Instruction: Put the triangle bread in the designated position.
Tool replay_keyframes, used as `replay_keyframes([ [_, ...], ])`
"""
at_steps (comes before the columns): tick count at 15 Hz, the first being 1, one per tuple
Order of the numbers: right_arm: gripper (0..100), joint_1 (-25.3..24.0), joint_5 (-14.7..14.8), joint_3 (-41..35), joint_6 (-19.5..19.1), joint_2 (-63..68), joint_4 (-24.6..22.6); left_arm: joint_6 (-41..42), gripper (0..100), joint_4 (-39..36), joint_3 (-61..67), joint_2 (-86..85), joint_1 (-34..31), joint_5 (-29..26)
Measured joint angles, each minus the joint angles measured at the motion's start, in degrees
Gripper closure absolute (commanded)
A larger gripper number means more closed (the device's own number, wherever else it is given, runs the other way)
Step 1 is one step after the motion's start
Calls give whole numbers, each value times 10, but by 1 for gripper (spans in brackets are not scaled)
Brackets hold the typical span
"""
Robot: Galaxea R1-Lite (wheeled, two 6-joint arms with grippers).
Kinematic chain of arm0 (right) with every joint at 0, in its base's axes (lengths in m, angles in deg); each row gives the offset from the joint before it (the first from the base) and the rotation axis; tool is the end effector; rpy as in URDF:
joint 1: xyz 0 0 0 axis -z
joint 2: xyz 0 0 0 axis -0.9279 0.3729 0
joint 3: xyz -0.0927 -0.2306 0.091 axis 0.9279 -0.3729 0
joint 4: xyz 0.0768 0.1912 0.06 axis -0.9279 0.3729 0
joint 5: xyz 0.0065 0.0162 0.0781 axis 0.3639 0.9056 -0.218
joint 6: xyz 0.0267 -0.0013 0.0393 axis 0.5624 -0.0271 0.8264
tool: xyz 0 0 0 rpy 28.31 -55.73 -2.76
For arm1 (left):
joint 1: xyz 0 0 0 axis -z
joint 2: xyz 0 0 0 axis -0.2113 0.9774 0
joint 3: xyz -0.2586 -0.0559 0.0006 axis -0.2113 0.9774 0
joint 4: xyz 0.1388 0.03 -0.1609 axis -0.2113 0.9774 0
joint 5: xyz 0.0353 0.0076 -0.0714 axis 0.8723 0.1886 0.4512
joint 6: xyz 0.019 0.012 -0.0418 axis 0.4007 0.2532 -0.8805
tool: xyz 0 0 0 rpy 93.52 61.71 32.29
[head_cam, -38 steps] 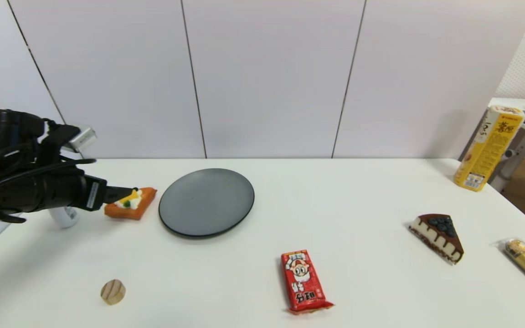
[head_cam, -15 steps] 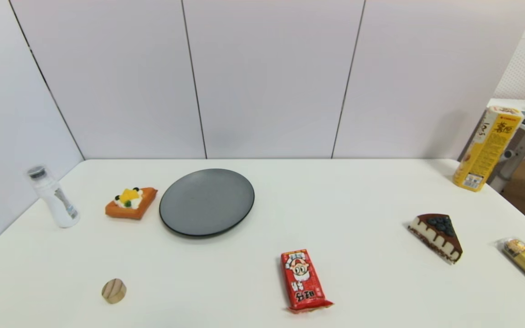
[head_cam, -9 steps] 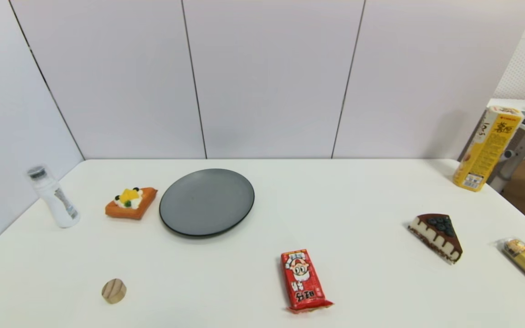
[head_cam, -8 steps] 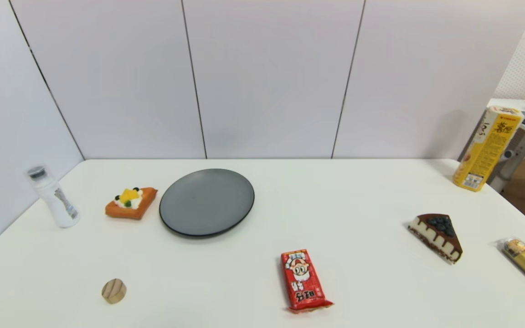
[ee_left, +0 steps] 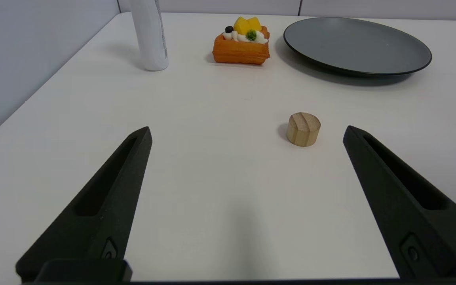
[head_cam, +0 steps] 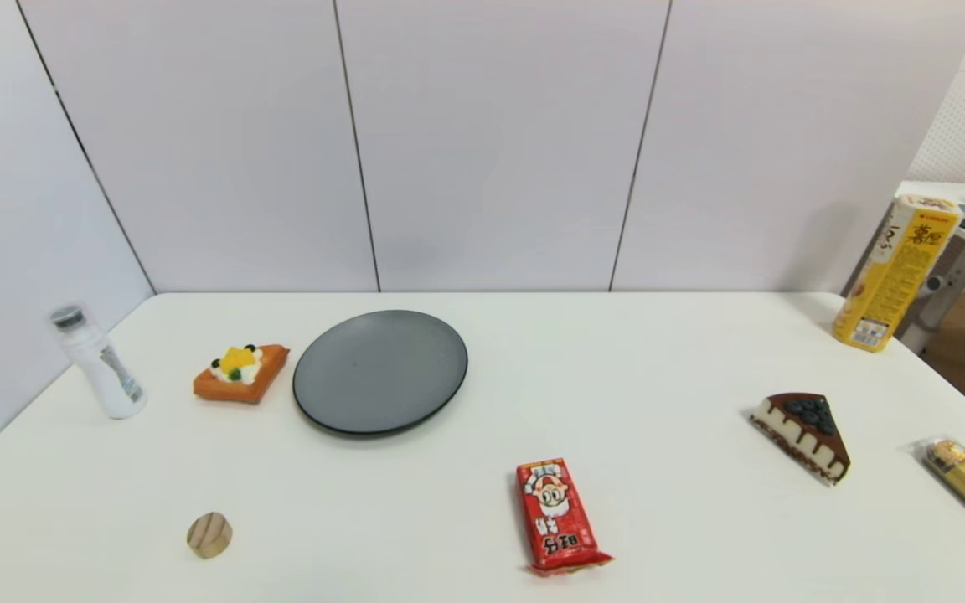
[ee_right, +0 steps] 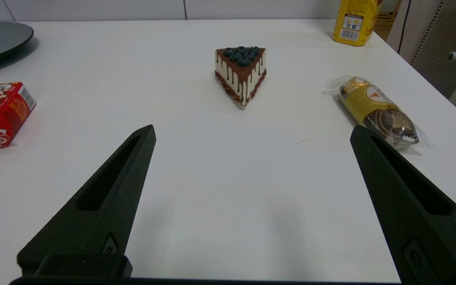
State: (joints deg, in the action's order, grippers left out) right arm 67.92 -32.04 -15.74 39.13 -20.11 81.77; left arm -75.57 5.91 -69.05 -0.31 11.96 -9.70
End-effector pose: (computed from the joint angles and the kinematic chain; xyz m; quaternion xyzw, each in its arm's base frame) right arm 0.0638 0.0002 0.0756 0.0019 -0.0001 0.0008 1.0000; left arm 0.0635 -0.0001 0.0759 0.0009 -0.0024 -0.0008 1.0000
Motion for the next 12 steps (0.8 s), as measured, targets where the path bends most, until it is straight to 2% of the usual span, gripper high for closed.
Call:
replay_keyframes([
  [12,0,0,0,0,1,0,0,0,0,0,0,0,0,0],
])
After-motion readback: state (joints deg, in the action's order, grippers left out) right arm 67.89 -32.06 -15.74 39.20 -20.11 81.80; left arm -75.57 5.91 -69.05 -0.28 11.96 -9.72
